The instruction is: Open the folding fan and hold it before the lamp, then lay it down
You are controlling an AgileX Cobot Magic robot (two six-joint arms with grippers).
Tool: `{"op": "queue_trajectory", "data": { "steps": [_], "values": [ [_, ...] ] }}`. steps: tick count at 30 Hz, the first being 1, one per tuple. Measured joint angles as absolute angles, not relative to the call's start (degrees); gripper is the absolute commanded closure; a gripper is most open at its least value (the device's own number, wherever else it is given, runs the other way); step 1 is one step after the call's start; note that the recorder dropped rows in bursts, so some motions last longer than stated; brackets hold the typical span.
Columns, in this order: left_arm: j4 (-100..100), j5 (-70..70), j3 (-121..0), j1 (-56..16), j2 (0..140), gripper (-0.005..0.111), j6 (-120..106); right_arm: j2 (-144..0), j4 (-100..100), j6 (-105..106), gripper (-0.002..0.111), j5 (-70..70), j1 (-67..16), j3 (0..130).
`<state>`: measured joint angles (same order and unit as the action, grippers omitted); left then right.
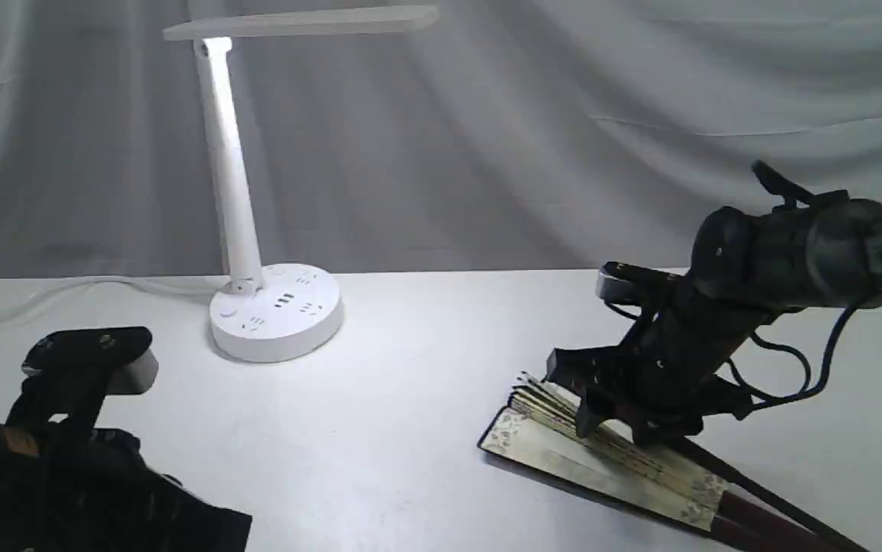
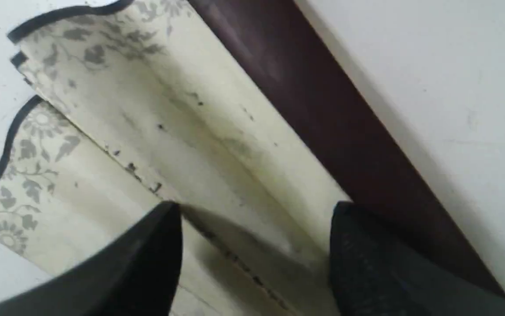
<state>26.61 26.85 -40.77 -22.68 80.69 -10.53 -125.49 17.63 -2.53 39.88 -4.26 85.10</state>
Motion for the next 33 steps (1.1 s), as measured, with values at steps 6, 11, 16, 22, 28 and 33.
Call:
{"op": "queue_trajectory", "data": {
  "steps": [6,11,16,22,28,33],
  "values": [
    [26.6,26.8,-40.8,-22.7,80.7,0.102,-9.6,-123.6,16.9,-2.7,0.057,43.9,-4.4,84.8],
    [26.6,26.8,-40.8,-22.7,80.7,0.101,-9.4,-120.3,16.2,-2.9,0.057,47.9,-4.4,84.2],
    [26.6,27.0,-40.8,-22.7,80.7,0.101,-9.0,-117.7,16.2,-2.9,0.057,47.7,-4.4,84.2],
    [26.6,29.9,-40.8,-22.7,80.7,0.101,-8.1,-117.7,16.2,-2.9,0.057,48.1,-4.4,84.2],
    [26.9,30.0,-40.8,-22.7,80.7,0.101,-8.0,-117.6,17.4,0.0,0.057,51.1,-4.0,84.2],
    [28.3,30.0,-40.8,-22.7,80.7,0.101,-8.0,-117.6,28.8,9.8,0.057,55.6,1.5,84.2]
  ]
}}
